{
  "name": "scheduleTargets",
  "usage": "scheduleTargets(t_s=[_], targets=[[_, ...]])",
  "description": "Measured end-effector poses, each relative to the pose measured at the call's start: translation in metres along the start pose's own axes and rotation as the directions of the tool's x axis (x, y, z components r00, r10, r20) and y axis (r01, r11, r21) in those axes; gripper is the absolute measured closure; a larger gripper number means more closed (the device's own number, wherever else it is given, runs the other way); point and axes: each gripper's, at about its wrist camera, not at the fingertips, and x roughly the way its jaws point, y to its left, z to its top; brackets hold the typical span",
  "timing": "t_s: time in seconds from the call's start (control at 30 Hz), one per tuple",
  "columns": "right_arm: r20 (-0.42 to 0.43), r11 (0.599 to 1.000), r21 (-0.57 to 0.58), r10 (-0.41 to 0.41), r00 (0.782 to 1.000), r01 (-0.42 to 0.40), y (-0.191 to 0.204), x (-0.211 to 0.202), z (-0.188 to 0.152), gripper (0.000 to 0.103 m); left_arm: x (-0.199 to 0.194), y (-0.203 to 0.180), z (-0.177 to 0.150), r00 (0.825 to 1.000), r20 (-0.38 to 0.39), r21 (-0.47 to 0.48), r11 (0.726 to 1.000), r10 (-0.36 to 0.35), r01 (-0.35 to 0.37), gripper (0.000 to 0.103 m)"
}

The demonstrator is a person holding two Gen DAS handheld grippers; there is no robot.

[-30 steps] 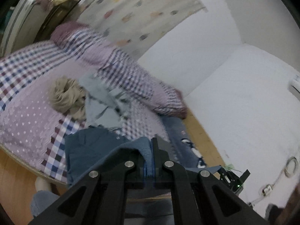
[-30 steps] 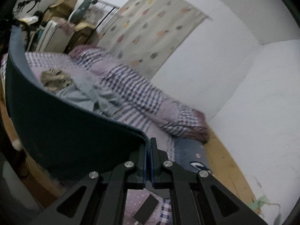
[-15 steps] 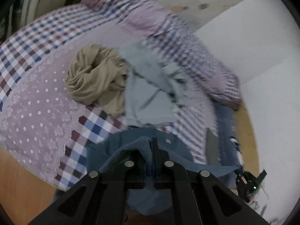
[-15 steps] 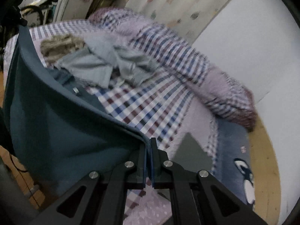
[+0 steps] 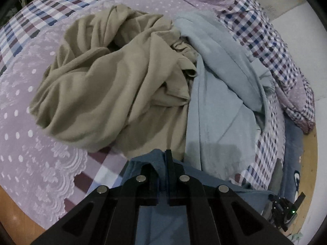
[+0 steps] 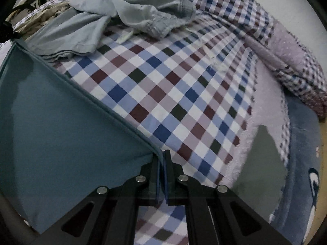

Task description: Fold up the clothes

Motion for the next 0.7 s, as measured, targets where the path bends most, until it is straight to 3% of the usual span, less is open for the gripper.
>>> scheduleTargets(t_s=[0.17, 0.27, 0.3, 0.33, 0.4, 0.43, 0.47, 0.6, 0.7], targets=[[-0.025, 0.996, 0.069, 0.054, 0.998, -0.052, -0.010, 0.028, -0.001, 0.100, 0.020, 0.005, 0.007, 0.999, -0.041, -0.001, 1.000, -0.002, 0.002, 0.100], [-0.050, 0.990, 0.136, 0.034, 0.998, -0.026, -0.016, 0.043, -0.005, 0.091, 0.024, 0.012, 0.008, 0.998, -0.058, -0.016, 0.999, -0.040, 0.039, 0.099], [-0.047, 0.986, 0.168, 0.028, 0.999, -0.020, -0.020, 0.045, -0.007, 0.083, 0.020, 0.016, 0.007, 0.997, -0.050, -0.019, 0.998, -0.063, 0.062, 0.097], [-0.041, 0.979, 0.203, 0.020, 0.999, -0.012, -0.024, 0.045, -0.009, 0.072, 0.015, 0.018, 0.008, 0.996, -0.035, -0.024, 0.996, -0.083, 0.082, 0.093], [-0.025, 0.964, 0.265, 0.006, 1.000, 0.001, -0.033, 0.044, -0.013, 0.059, 0.001, 0.024, 0.010, 0.991, 0.005, -0.043, 0.990, -0.134, 0.134, 0.073], [-0.016, 0.956, 0.294, -0.002, 1.000, 0.007, -0.037, 0.043, -0.016, 0.058, -0.010, 0.028, 0.011, 0.988, 0.049, -0.044, 0.988, -0.144, 0.146, 0.047], [-0.007, 0.946, 0.323, -0.010, 1.000, 0.012, -0.041, 0.042, -0.018, 0.058, -0.020, 0.031, 0.012, 0.984, 0.092, -0.043, 0.987, -0.153, 0.158, 0.033], [0.037, 0.899, 0.425, -0.130, 0.991, 0.102, -0.059, 0.025, -0.027, 0.053, -0.050, 0.042, 0.007, 0.969, 0.163, -0.023, 0.981, -0.184, 0.190, 0.033], [0.086, 0.837, 0.502, -0.297, 0.951, 0.216, -0.066, -0.005, -0.037, 0.046, -0.068, 0.049, -0.007, 0.964, 0.209, 0.021, 0.987, -0.163, 0.162, 0.033]])
